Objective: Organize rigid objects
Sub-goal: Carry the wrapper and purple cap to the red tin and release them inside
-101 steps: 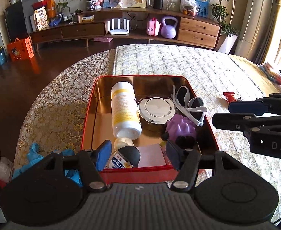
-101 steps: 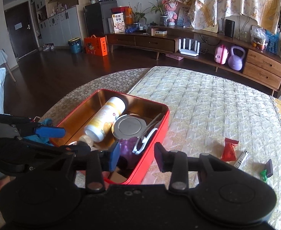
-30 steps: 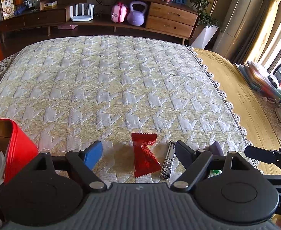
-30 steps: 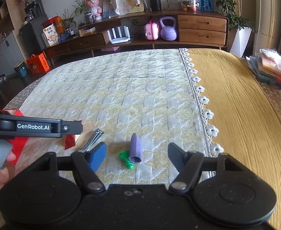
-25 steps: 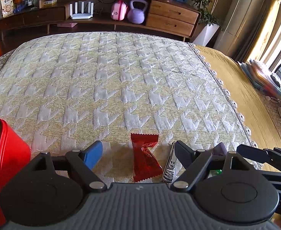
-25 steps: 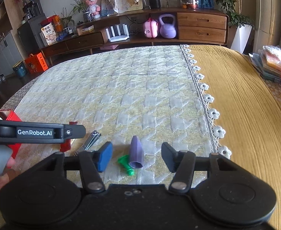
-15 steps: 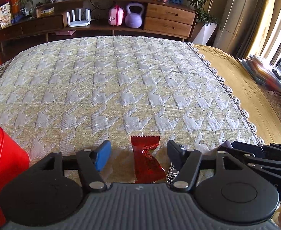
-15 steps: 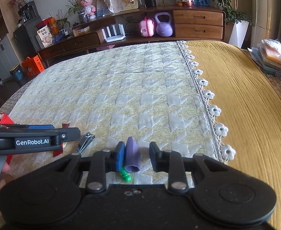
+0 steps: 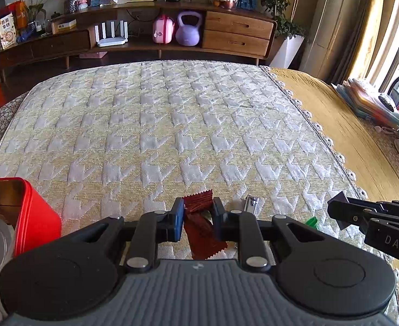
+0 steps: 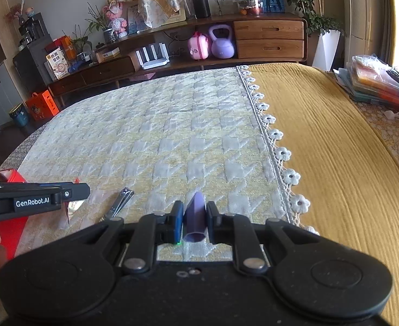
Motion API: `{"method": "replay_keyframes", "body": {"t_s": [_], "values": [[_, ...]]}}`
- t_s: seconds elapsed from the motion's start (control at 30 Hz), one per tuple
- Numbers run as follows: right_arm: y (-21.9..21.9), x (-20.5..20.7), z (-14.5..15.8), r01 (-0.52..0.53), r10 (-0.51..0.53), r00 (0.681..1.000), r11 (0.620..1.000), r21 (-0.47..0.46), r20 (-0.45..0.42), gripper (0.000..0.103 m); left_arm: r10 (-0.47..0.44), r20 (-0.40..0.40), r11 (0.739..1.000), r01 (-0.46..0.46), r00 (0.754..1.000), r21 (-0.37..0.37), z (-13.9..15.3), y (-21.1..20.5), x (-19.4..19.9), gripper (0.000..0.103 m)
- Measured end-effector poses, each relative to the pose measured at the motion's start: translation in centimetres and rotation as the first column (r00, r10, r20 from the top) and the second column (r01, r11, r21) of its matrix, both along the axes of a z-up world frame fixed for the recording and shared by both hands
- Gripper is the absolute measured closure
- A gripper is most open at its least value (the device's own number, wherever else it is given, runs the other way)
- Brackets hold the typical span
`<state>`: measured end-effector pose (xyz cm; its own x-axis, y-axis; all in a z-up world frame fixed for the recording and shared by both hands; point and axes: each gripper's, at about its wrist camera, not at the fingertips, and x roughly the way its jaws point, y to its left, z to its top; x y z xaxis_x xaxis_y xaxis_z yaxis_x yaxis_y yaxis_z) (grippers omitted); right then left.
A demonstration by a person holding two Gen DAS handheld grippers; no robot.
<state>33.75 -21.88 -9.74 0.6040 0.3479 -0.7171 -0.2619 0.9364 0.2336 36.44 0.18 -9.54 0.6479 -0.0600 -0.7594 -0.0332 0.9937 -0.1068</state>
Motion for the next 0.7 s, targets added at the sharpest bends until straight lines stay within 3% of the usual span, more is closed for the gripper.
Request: {"method": "replay_keyframes", "body": {"t_s": [0.37, 0.7], "values": [[-0.5, -5.9, 4.0, -0.031, 0.031, 0.999, 0.998, 0.053, 0.007, 0.087, -0.001, 0.0, 0.999, 0.001, 1.0, -0.049, 4.7, 1.5, -5.7, 0.082], [2.4, -11.7, 7.8, -0.108, 0.105, 0.993, 0.992, 0.068, 0.045, 0.087, 0.029, 0.025, 0.997, -0.027, 0.999, -0.067, 7.8, 4.1, -12.1, 0.082]]}}
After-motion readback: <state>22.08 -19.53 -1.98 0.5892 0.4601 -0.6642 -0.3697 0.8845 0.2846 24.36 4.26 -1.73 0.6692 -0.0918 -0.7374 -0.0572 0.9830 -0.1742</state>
